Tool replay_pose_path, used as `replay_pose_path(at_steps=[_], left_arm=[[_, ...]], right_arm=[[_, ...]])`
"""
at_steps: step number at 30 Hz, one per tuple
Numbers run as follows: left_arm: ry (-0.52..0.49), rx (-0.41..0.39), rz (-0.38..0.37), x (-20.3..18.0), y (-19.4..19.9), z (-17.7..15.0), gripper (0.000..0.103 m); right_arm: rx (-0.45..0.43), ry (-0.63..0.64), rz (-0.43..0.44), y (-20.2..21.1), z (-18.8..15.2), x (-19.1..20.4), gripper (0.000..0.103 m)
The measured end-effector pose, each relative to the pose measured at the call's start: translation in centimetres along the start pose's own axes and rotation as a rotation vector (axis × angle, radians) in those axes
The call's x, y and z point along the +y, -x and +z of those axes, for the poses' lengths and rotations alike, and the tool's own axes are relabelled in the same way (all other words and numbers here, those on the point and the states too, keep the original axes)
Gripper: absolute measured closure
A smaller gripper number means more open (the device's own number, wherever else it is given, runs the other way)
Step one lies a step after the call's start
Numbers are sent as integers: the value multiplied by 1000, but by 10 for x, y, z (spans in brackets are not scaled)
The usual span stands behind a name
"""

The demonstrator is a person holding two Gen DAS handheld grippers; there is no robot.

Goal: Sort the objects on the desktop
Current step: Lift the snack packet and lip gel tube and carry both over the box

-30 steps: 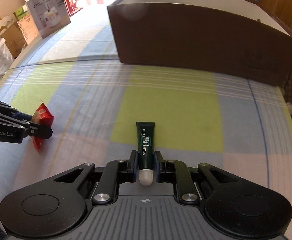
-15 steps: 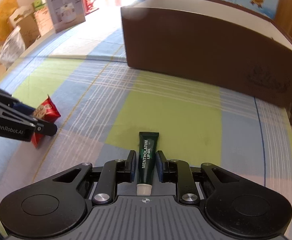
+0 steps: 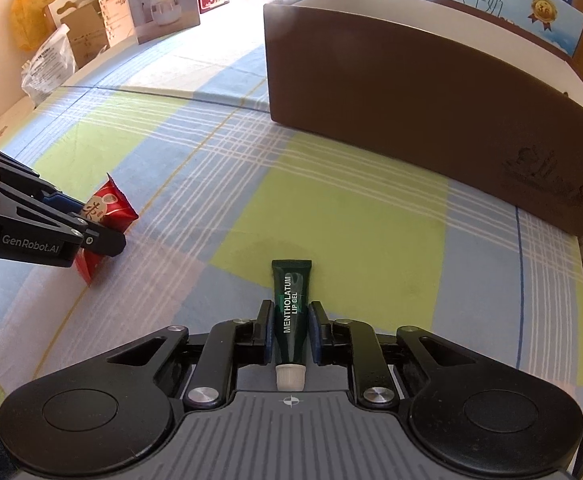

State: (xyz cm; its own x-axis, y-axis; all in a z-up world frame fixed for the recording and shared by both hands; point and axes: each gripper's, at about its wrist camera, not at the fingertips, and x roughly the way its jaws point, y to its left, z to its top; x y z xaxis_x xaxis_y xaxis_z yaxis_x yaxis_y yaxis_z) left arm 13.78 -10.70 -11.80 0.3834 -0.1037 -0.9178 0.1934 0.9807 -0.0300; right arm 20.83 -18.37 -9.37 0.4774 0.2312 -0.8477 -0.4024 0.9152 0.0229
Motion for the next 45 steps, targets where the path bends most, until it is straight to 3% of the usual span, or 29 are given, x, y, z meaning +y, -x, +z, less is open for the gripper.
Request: replay_pose_path(at_steps=[9,21,36,45], left_arm=[[-5,-58,-10,-17,22,8,81],[-47,-169,-62,-44,63,39,81],[-103,-291,-97,-76,77,118,81],[-135,-325,-110,-96,63,184,81]], right_arm=[[-5,-82,70,15,1,-27,89],[-119,-186,136,60,19,-64,89],[-280,-252,51,111,64,-129,89],[-347,-267,40,107,118,-170,89]])
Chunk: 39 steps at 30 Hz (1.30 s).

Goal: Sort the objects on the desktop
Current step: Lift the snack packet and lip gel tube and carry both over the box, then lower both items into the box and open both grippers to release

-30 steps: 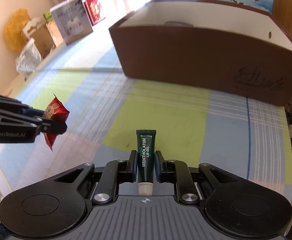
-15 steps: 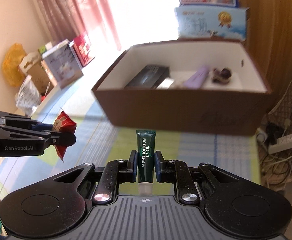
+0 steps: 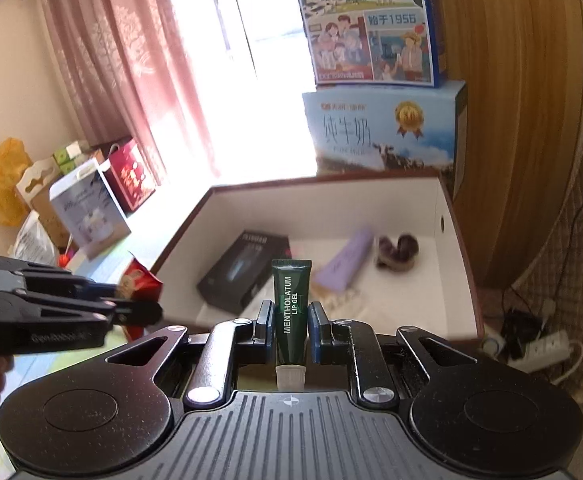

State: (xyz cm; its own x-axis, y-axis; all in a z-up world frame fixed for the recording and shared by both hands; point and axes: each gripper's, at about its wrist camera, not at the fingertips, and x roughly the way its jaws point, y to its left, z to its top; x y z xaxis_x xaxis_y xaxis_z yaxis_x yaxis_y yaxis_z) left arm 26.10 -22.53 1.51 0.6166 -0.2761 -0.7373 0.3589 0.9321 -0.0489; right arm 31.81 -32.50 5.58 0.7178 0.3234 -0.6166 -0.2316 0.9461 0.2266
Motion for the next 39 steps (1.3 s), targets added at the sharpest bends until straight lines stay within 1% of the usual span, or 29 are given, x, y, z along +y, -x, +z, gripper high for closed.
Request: replay_pose_path(at_steps=[10,18,22,30,39], left_arm=[[1,13,-9,-1,-57,58,81],[4,51,-5,1,-107,89,81],[16,75,-7,6,-129,97,81],[56,138,-8,21,-171,104,81],[80,187,7,30,-203,105,80]], right_arm=[[21,-45,20,-52,43,-28,89],[61,-54,1,-99,65,-44,89],[88,-82,4,-122,70,-53,89],[148,-183,18,-161,72,-74,89],[185,-251,16,-186,71,-86,89]])
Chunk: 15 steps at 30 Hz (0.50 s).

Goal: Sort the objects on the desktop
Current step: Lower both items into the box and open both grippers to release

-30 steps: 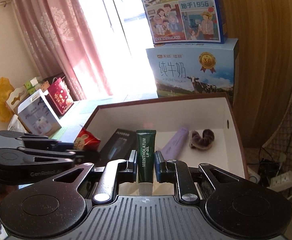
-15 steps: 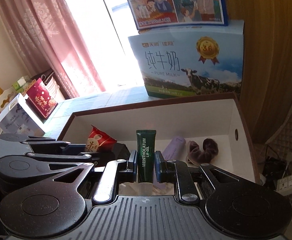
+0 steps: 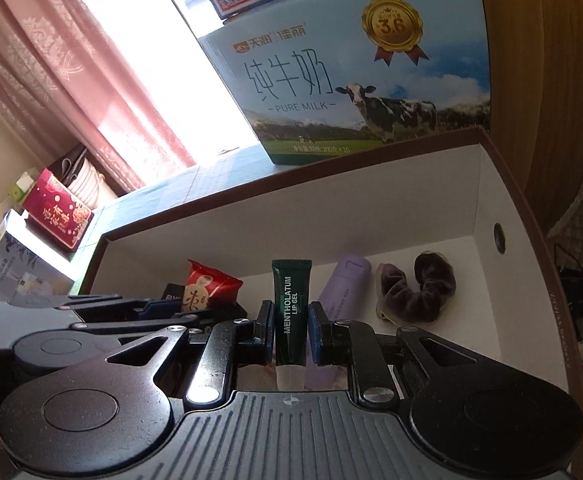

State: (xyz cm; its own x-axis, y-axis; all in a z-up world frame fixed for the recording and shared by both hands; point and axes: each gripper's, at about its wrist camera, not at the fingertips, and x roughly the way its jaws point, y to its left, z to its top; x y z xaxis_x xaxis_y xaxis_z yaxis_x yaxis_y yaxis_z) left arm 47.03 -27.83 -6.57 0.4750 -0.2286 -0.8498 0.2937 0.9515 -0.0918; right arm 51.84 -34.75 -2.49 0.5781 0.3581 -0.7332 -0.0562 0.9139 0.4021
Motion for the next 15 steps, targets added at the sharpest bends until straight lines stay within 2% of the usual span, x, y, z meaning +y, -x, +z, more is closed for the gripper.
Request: replay_pose_path(at_steps=[6,15], left_arm=[[12,-3,9,1,-6,2,79],[13,-27,27,7,1,3,70]], right_arm=[[7,-18,0,-8,2,-1,89],[17,-34,2,-15,3,-1,89]])
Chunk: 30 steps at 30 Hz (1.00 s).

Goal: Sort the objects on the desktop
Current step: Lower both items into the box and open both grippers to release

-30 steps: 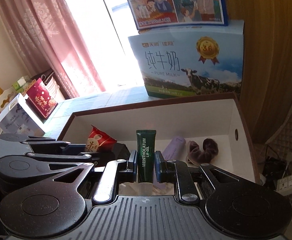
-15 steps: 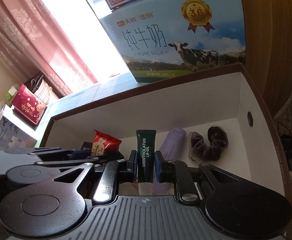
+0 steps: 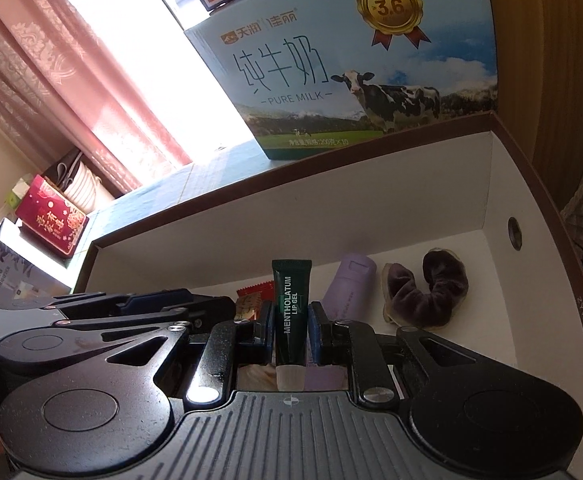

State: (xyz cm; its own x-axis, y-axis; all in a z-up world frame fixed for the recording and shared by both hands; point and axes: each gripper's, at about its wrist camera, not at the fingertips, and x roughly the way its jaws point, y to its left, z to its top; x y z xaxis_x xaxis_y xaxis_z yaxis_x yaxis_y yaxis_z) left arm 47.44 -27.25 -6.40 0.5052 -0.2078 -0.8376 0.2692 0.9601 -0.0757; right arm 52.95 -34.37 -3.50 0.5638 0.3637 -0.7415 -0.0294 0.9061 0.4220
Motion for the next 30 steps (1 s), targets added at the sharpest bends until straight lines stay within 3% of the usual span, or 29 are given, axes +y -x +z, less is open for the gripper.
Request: replay_pose_path(at_steps=[14,17,18,21,25,30], left_arm=[[33,-24,51,14,19,-3,65],[37,-37,59,15,27,-5,56],[36,-42,62,16,30,-6,55],[34,-57,76,18,39,-10,50],[38,-71,76,19,53,-17,39],[24,-92,86,17,73,-28,33]], right_arm=[[-27,-2,22,-4,3,10,88],[-41,4,24,-1,4,11,87],[-43,5,30,1,3,11,82],[-62,13,25,10,0,12,52],[-89,44,14,27,-7,12,43],[-121,89,-11,49,-21,12,28]])
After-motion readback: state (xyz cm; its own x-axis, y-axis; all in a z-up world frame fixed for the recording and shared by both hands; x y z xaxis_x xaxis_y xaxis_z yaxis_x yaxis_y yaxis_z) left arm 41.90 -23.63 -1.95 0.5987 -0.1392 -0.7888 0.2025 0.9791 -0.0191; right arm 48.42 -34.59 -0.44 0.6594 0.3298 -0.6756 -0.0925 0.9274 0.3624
